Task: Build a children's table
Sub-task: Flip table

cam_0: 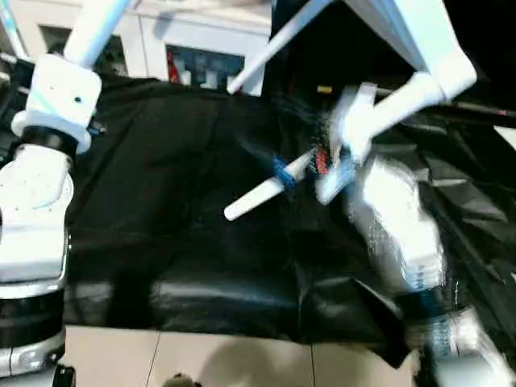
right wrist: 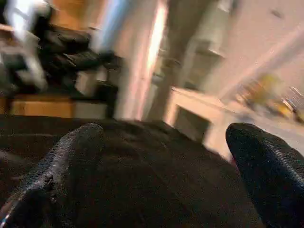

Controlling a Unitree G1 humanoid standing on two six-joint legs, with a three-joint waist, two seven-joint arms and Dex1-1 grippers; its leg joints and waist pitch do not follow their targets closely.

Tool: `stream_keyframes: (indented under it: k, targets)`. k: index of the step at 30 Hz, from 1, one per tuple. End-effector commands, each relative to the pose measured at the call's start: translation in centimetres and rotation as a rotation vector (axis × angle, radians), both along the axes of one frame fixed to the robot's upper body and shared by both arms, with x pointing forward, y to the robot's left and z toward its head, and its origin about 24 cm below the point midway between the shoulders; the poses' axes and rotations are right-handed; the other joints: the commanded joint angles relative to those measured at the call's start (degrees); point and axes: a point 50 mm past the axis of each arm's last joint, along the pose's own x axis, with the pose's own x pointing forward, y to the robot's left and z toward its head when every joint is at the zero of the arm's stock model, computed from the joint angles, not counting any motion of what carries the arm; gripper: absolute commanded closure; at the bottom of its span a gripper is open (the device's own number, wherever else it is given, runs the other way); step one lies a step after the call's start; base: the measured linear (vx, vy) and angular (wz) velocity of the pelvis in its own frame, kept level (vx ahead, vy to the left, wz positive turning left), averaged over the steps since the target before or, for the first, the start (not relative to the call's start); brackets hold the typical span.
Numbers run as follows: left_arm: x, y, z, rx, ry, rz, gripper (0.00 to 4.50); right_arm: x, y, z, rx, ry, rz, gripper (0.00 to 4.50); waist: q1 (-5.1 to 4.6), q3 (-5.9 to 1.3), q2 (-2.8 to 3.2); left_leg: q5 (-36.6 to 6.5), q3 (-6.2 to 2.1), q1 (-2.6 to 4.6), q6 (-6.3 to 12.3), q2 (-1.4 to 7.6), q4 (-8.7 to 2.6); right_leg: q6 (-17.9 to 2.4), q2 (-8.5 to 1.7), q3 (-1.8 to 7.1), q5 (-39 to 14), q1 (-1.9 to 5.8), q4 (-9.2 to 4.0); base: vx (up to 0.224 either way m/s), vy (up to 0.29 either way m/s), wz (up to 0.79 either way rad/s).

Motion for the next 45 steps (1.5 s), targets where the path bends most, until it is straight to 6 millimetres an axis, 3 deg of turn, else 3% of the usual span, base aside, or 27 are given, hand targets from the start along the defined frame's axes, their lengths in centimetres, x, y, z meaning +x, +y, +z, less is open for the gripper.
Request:
stream_keyframes:
  k: [1,5,11,13,16,19,20,22,23,24,26,28,30,32,37,45]
  targets:
    - [0.4,0.1,-1.6,-0.027,0.08,-0.007,2.91,-0.1,-1.7,0.3,0.017,-0.002,-0.095,0.0,-0.46,-3.61,1.7,-22.1,-2.06,1.98,-4.64,2.7,-5.44,-6.31,-3.04,2.25,-17.3,1.19,-4.8,0.0,0.0,0.0]
    - [0.4,0.2,-1.9,-0.021,0.096,-0.004,2.91,-1.8,-3.7,-2.8,0.006,0.166,-0.15,0.0,-0.53,-3.47,1.6,-22.14,-2.03,1.87,-3.95,2.64,-5.47,-6.08,-2.96,2.25,-17.13,1.32,-4.91,0.0,0.0,0.0]
    - [0.5,0.4,-2.0,-0.02,0.104,-0.002,2.93,-3.3,-5.0,-5.7,-0.015,0.307,-0.256,0.0,-1.05,-3.03,1.37,-25.59,-2.39,1.86,-3.99,2.56,-5.51,-4.37,-3.27,2.12,-25.61,0.91,-5.89,0.0,0.0,0.0]
    - [0.5,0.4,-2.0,-0.019,0.106,-0.004,2.93,-3.2,-5.4,-6.6,-0.04,0.342,-0.325,0.0,-1.27,-2.91,1.35,-27.15,-2.48,2.15,-4.25,2.54,-5.4,-3.87,-3.28,2.07,-27.92,0.52,-6.17,0.0,0.0,0.0]
    - [0.5,0.4,-2.1,-0.014,0.109,-0.009,2.93,-1.8,-5.9,-6.5,0.027,0.381,-0.403,0.0,-2.2,-2.93,1.36,-28.85,-2.89,2.02,-4.71,2.34,-5.38,-3.57,-3.38,1.78,-30.39,0.51,-6.31,0.0,0.0,0.0]
    - [0.5,0.4,-2.1,-0.013,0.111,-0.009,2.93,-0.9,-5.9,-6.1,0.066,0.386,-0.405,0.0,-2.36,-2.87,1.59,-29.89,-3.05,2.31,-4.73,2.34,-5.36,-3.62,-3.35,1.81,-29.87,0.25,-6.42,0.0,0.0,0.0]
    - [0.5,0.4,-2.1,-0.012,0.113,-0.01,2.93,0.2,-5.9,-5.7,0.114,0.397,-0.404,0.0,-2.36,-2.87,1.59,-29.89,-3.05,2.31,-4.73,2.34,-5.36,-3.62,-3.35,1.81,-29.87,0.25,-6.42,0.0,0.0,0.0]
    - [0.5,0.5,-2.3,-0.013,0.119,-0.009,2.93,2.1,-5.7,-5.0,0.168,0.416,-0.39,0.0,-2.76,-3.03,1.68,-29.69,-3.25,2.09,-4.83,2.25,-5.37,-4.64,-3.42,1.71,-28.62,0.47,-6.09,0.0,0.0,0.0]
    - [0.5,0.6,-2.3,-0.012,0.121,-0.009,2.93,2.8,-5.5,-4.7,0.182,0.42,-0.372,0.0,-2.9,-3.07,1.35,-29.59,-3.19,2.18,-4.76,2.25,-5.25,-5.19,-3.42,1.71,-27.92,0.36,-6.05,0.0,0.0,0.0]
    - [0.4,0.6,-2.4,-0.013,0.122,-0.008,2.93,3.4,-5.3,-4.6,0.184,0.423,-0.355,0.0,-2.84,-3.07,1.73,-29.55,-3.15,2.35,-4.78,2.25,-5.2,-5.96,-3.47,1.78,-27.19,0.27,-5.95,0.0,0.0,0.0]
    - [0.4,0.6,-2.4,-0.012,0.125,-0.007,2.93,3.9,-5.0,-4.4,0.186,0.425,-0.335,0.0,-2.61,-3.03,1.7,-29.19,-2.82,2.52,-4.61,2.36,-5.15,-6.35,-3.45,2.01,-25.96,0.07,-6.02,0.0,0.0,0.0]
    - [0.3,0.7,-2.6,-0.013,0.131,-0.007,2.93,5.1,-3.9,-4.1,0.204,0.443,-0.26,0.0,-2.9,-3.22,1.46,-27.26,-3.07,1.74,-4.26,2.39,-5.43,-7.75,-3.59,1.91,-23.86,0.98,-5.32,0.0,0.0,0.0]
    - [0.2,0.7,-2.7,-0.013,0.134,-0.007,2.93,5.7,-3.3,-4.0,0.214,0.458,-0.231,0.0,-2.48,-3.45,1.75,-25.22,-2.7,2.07,-4.06,2.56,-5.24,-9.04,-3.59,2.09,-20.1,0.76,-5.17,0.0,0.0,0.0]
    - [0.1,0.7,-2.8,-0.012,0.138,-0.007,2.93,6.2,-2.9,-3.9,0.212,0.464,-0.237,0.0,-2.27,-3.49,1.48,-22.53,-2.47,1.84,-3.53,2.58,-5.23,-10.36,-3.62,2.14,-17.23,1.1,-4.65,0.0,0.0,0.0]
    - [-0.1,0.8,-2.9,-0.01,0.145,-0.004,2.94,7.2,-2.2,-3.4,0.236,0.464,-0.254,0.48,-1.98,-3.53,1.29,-20.23,-2.26,1.63,-3.18,2.63,-5.29,-10.8,-3.67,2.08,-15.97,1.44,-4.4,0.0,0.0,0.0]
    - [-0.3,1.0,-3.2,-0.016,0.162,0.011,2.96,7.7,-2.3,-2.9,0.256,0.428,-0.267,1.29,-1.73,-3.32,1.76,-24.09,-2.51,1.94,-4.11,2.71,-5.55,-9.69,-3.61,2.06,-19.83,1.04,-4.81,0.0,0.0,0.0]
